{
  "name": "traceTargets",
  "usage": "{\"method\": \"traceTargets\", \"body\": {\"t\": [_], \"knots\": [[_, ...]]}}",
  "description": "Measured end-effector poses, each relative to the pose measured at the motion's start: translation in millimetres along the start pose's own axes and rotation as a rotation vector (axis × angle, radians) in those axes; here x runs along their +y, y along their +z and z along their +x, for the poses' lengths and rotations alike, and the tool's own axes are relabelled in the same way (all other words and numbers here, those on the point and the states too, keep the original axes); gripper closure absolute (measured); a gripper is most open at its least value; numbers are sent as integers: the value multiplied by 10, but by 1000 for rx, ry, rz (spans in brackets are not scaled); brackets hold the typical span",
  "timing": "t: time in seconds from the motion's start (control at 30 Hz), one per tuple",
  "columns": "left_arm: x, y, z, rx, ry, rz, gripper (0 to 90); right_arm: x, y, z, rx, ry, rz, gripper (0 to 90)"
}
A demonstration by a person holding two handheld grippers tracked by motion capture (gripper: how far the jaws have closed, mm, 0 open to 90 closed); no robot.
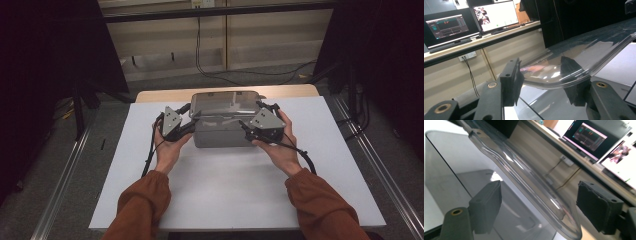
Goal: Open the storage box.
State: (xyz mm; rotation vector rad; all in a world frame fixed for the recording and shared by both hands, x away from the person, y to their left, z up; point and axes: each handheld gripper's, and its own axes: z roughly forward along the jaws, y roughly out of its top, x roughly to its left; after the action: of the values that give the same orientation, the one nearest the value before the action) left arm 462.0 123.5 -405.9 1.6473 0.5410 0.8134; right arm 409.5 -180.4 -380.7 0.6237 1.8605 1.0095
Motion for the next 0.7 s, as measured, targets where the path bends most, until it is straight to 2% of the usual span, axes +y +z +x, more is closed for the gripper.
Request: {"method": "traceTargets", "body": {"t": [0.1, 0.13, 0.17, 0.3, 0.4, 0.5, 0.6, 0.7], "knots": [[-1, -4, 1, -1, 7, 6, 513, -38, -18, -57, 34, 75, -2, 167], [-2, -2, -3, 0, 5, 4, 513, -59, -28, -76, 43, 116, -10, 166], [-1, -1, -5, -1, 5, 3, 513, -71, -35, -90, 47, 128, -10, 166], [-2, 0, -3, -1, 4, 1, 514, -139, -66, -160, 36, 145, -14, 116], [0, 0, -3, 0, 2, 0, 514, -207, -62, -190, 58, 151, -3, 65], [1, 1, -4, -1, 3, 0, 515, -274, -34, -219, 69, 192, -2, 71], [2, -1, -2, 1, 4, 0, 519, -327, -13, -275, 85, 248, -13, 122], [3, 0, -2, 2, 3, -1, 520, -363, 3, -320, 79, 249, -14, 158]]}}
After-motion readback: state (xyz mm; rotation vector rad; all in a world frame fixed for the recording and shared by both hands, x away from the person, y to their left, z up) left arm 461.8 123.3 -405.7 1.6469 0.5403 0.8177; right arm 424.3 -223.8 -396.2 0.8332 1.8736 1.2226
